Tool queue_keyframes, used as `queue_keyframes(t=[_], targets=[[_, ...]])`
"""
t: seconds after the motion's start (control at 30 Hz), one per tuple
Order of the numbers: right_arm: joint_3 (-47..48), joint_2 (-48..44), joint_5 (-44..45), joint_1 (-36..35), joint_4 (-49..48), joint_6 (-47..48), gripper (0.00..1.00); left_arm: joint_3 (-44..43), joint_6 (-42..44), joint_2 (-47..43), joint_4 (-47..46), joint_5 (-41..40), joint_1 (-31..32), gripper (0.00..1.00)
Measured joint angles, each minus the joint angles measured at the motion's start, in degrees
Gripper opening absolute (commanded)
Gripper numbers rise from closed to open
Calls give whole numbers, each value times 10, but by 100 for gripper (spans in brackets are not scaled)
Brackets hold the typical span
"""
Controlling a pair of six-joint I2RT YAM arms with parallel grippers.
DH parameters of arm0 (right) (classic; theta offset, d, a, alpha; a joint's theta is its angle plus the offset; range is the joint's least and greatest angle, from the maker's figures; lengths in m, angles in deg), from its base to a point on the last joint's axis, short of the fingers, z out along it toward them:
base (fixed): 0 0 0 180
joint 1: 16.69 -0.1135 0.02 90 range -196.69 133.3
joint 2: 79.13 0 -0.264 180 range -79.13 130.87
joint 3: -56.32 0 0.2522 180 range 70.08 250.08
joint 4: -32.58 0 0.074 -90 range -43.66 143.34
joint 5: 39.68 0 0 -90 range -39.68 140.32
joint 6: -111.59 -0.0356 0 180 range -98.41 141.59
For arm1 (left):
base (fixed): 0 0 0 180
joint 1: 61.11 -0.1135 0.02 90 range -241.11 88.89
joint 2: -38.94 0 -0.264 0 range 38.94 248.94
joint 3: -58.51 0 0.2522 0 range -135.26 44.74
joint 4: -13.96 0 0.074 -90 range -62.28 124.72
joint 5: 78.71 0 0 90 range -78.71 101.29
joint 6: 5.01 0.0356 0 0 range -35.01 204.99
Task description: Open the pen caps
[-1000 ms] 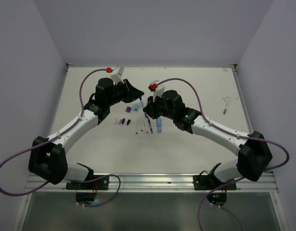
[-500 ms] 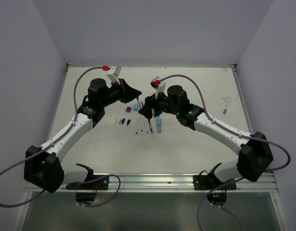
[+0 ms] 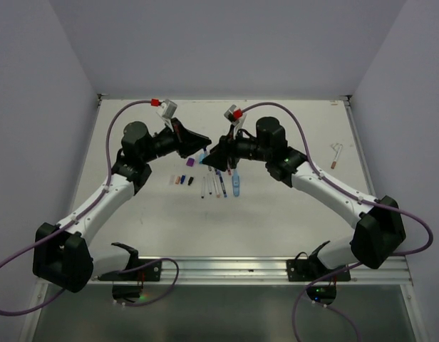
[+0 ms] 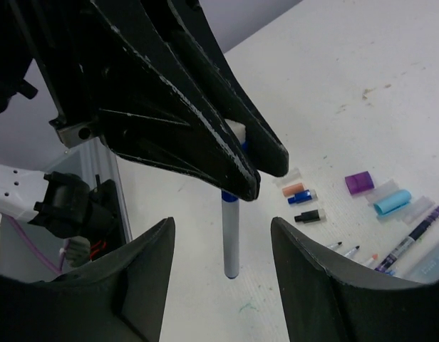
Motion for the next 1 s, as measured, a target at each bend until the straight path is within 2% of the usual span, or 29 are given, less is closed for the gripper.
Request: queue_keyframes(t=[0.2,0.3,0.33,0.4,0.43,0.47,1.0], targets=[[12,10,-25,0,-14,-6,53,9,-13,-2,-43,23,0,0],[12,19,-34,0,-18,-10,37,10,-19,-3,-64,31,0,0],[12,22,-38,0,-19,-12,26,10,-22,-4,-70,33,0,0],[12,26,-43,0,-21,-15,13,13,-27,-7,-87,35,0,0],[12,27,-51,0,-25,-16,2,16,-28,-8,-93,33,0,0],[11,26,-56,-1,-27,-13,0,19,-33,-9,-98,32,0,0],[-32,7,-104,5,-77,11,0,37,-73,-10,-165,41,2,0]])
